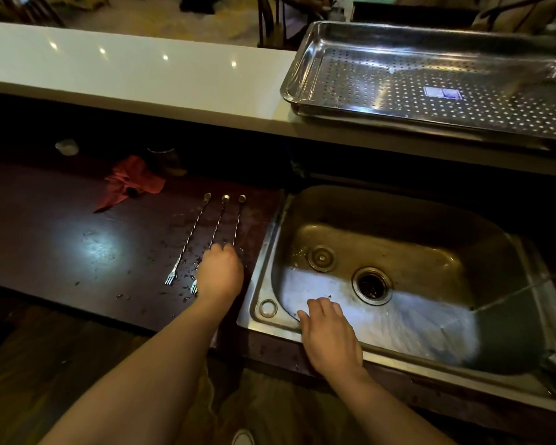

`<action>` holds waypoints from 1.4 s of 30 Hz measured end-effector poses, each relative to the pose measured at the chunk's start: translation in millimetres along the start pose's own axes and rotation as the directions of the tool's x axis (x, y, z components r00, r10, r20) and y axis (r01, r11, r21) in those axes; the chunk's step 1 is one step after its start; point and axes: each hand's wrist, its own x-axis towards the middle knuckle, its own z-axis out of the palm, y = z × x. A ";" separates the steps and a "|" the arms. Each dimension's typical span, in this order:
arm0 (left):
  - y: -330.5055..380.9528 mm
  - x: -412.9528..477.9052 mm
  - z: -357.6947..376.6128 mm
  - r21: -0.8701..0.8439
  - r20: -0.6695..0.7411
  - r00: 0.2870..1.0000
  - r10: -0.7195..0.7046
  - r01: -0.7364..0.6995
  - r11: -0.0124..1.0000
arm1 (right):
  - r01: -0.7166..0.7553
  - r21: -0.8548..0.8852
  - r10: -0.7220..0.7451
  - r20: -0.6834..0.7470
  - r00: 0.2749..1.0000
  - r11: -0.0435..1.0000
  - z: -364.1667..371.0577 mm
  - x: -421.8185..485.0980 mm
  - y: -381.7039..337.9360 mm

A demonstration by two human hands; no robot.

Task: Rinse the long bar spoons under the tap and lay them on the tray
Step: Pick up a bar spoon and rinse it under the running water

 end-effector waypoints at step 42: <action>13.5 40.9 -4.4 -0.198 0.094 0.976 -0.197 0.212 0.957 | 0.048 -0.078 -0.060 -0.156 0.986 0.996 -0.9 -2.3 -1.8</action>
